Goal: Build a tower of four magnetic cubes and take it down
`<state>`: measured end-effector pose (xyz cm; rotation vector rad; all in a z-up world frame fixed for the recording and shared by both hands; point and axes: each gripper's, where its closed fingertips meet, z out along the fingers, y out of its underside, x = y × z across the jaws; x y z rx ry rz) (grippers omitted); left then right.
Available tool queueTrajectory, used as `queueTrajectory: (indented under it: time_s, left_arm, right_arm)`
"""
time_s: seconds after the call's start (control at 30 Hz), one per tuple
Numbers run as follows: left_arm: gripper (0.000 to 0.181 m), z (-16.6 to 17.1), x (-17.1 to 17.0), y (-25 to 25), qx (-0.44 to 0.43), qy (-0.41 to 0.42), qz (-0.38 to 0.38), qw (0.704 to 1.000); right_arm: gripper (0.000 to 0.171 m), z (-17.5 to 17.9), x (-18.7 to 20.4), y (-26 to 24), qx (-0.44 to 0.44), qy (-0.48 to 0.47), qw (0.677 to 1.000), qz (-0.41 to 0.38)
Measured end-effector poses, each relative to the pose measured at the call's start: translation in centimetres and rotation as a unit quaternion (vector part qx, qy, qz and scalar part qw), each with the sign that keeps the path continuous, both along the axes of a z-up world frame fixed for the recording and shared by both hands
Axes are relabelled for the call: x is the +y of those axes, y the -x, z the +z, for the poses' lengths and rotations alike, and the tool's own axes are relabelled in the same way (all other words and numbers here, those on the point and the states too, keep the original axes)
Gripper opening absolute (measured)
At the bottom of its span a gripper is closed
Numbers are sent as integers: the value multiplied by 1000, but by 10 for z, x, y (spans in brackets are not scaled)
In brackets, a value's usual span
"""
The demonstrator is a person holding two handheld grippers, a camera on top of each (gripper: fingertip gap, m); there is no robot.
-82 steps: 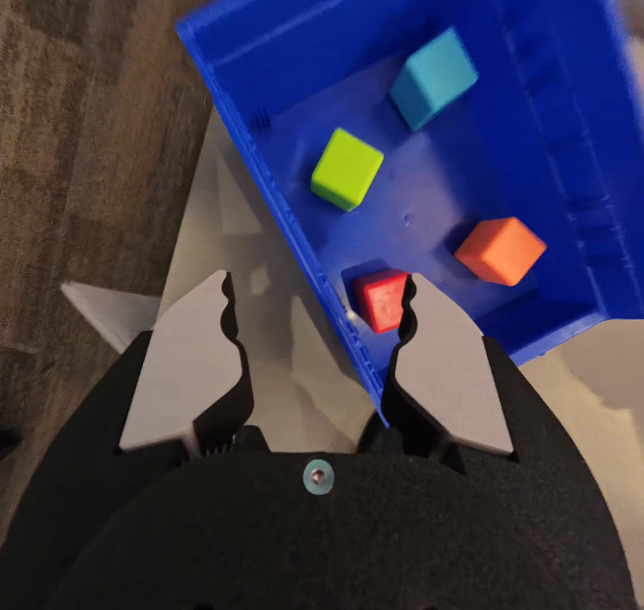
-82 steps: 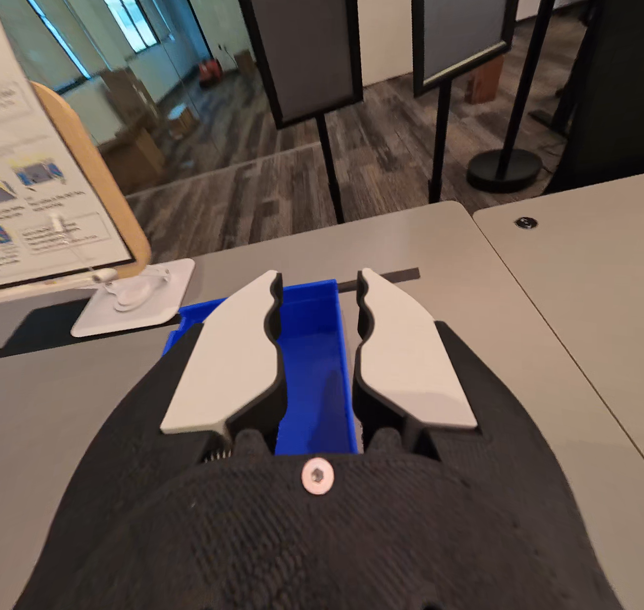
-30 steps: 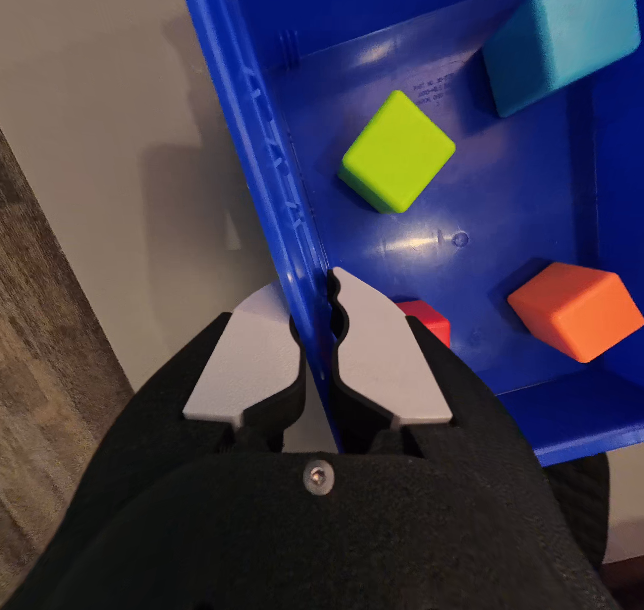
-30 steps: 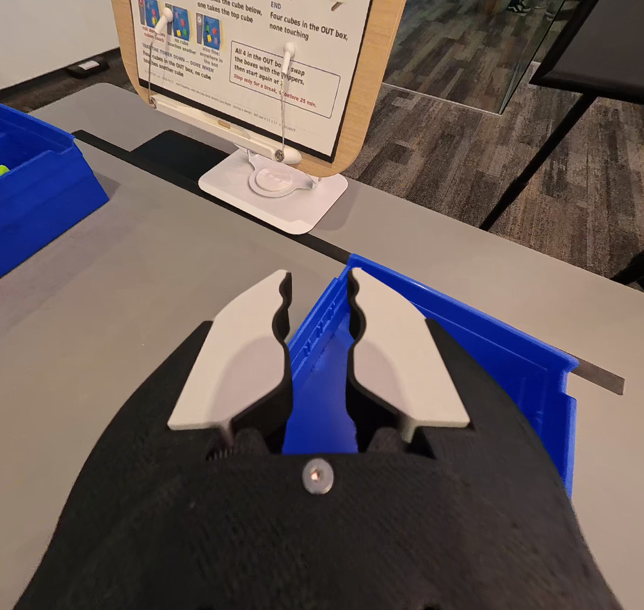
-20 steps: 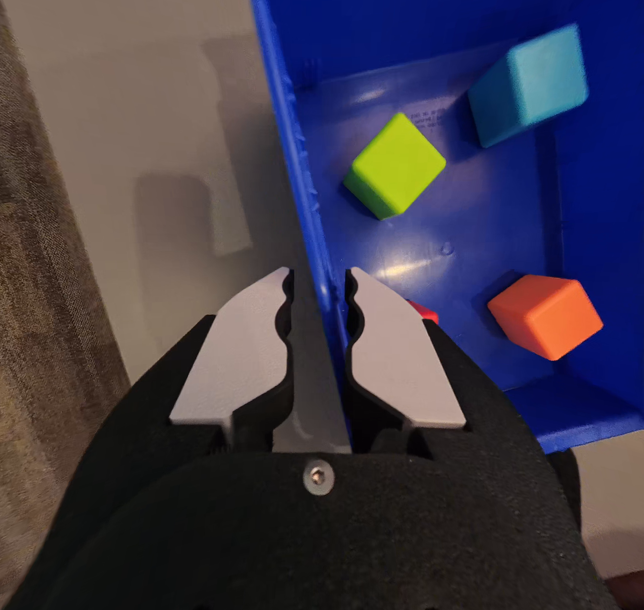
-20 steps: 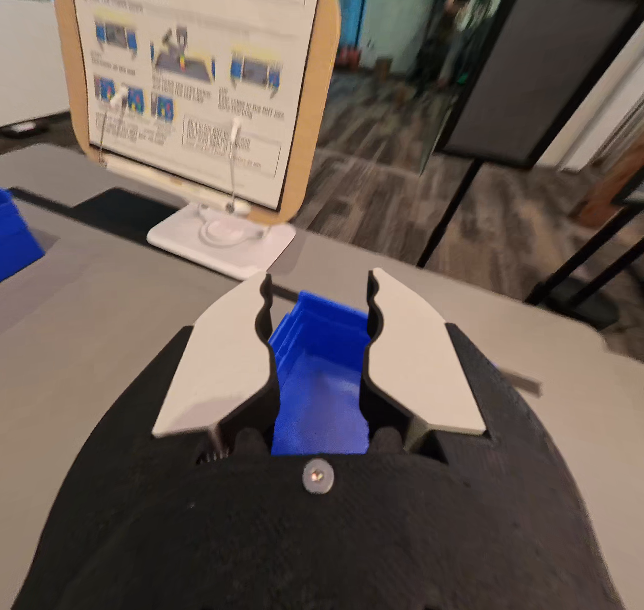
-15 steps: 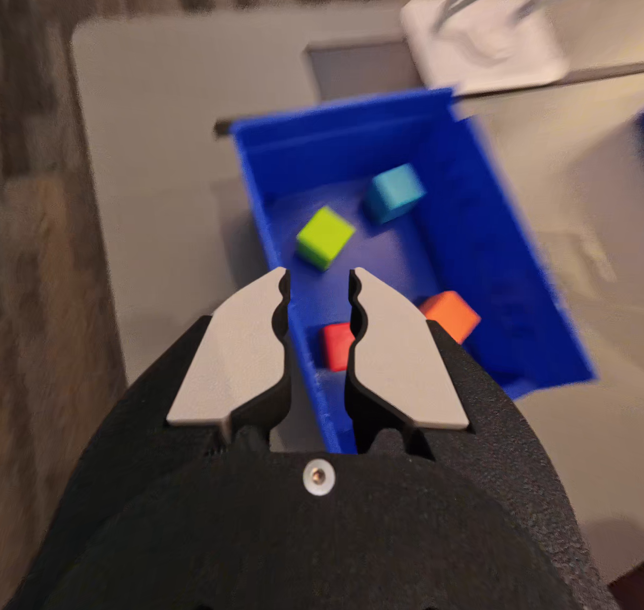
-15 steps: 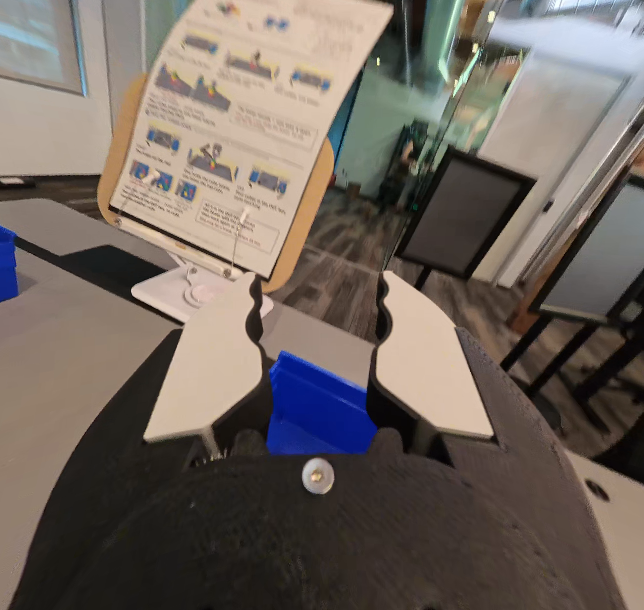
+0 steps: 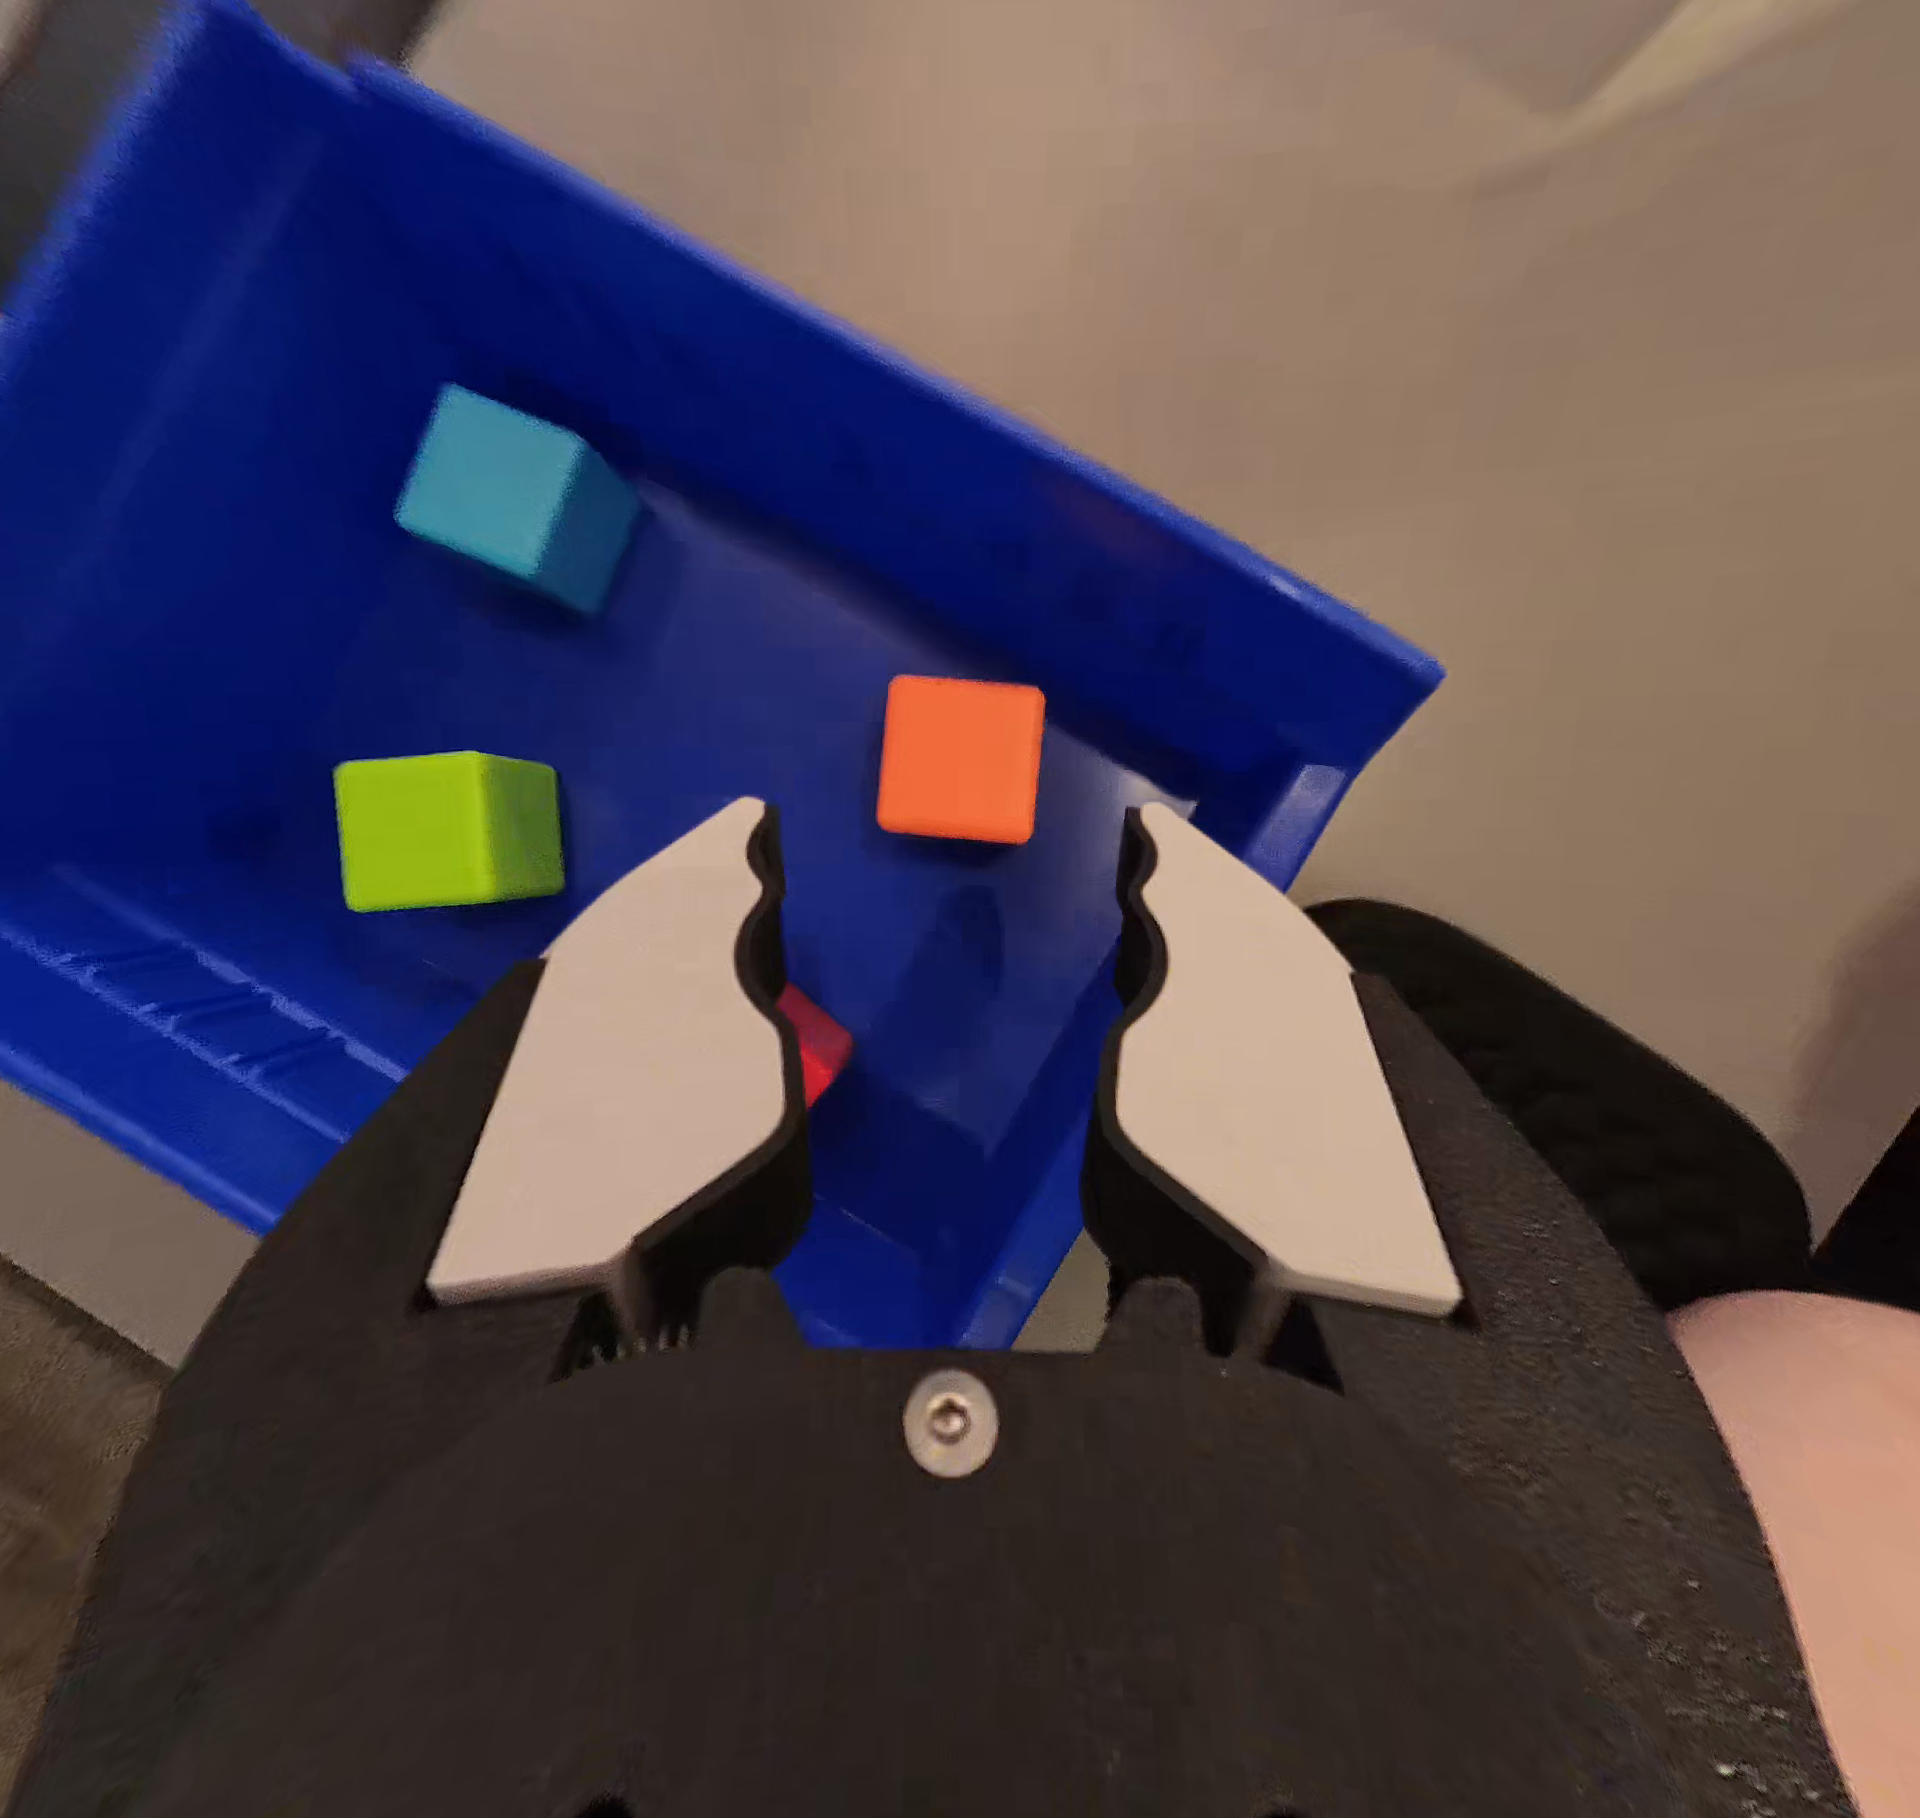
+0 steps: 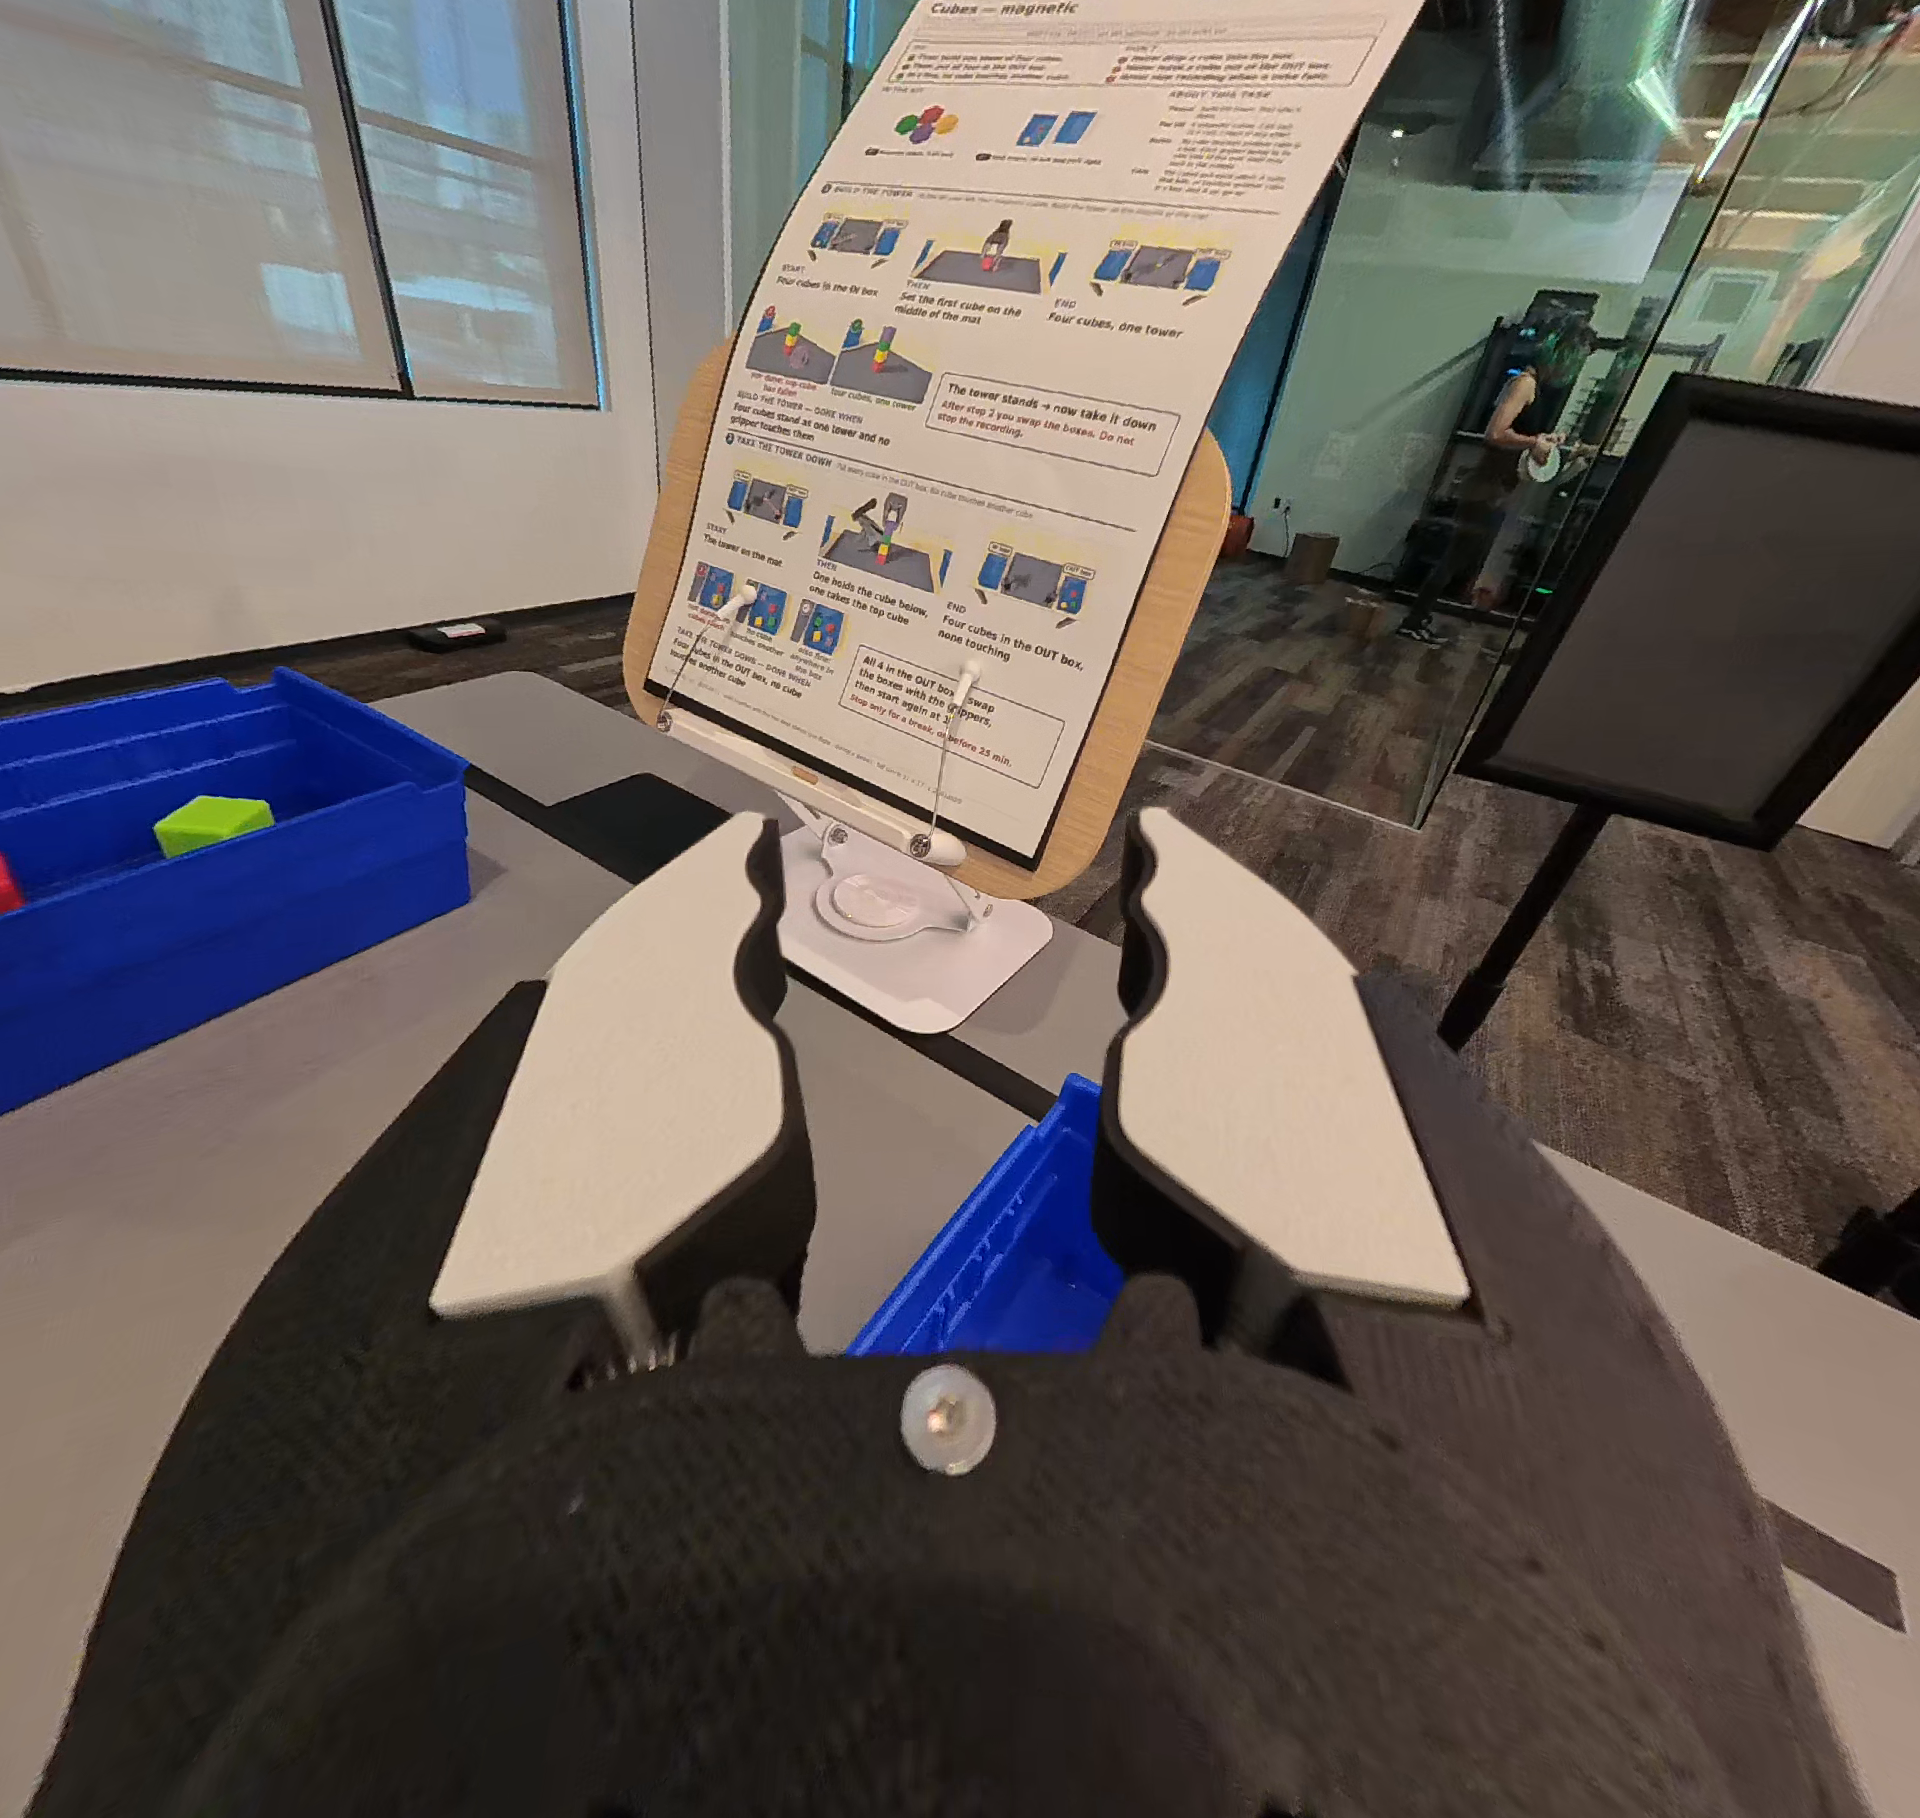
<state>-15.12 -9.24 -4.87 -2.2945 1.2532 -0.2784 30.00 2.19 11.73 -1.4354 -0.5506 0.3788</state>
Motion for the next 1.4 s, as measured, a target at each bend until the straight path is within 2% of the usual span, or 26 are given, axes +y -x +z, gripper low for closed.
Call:
queueTrajectory:
  time_s: [0.1,0.4,0.67,0.77,0.83,0.97,1.07,1.13,1.23,1.4]
  left_arm:
    - [60,-26,3,-7,53,42,-8,998]
    - [63,-68,3,-16,114,117,-26,986]
    - [47,-86,9,-9,145,111,-52,982]
    - [47,-81,5,-4,150,107,-63,981]
    - [47,-66,6,-1,134,81,-56,986]
    - [46,4,9,0,69,-50,-32,996]
    - [47,66,-1,-31,7,-179,-68,982]
    - [46,88,-14,-69,-22,-223,-125,966]
    - [46,79,-22,-126,11,-212,-205,955]
    - [46,26,-4,-215,39,-119,-281,952]
  right_arm:
    - [64,-3,1,-2,-1,7,1000,-1]
    - [65,-4,4,-14,-1,17,1000,-9]
    - [64,1,2,-27,11,15,1000,-14]
    - [64,5,0,-34,20,10,1000,-17]
    - [64,8,-1,-40,28,9,999,-19]
    - [63,15,-4,-50,51,5,998,-20]
    - [63,20,-7,-53,58,-1,998,-20]
    - [63,21,-9,-52,59,-2,998,-16]
    - [63,22,-10,-51,60,-1,998,-11]
    - [63,21,-13,-45,58,5,998,3]
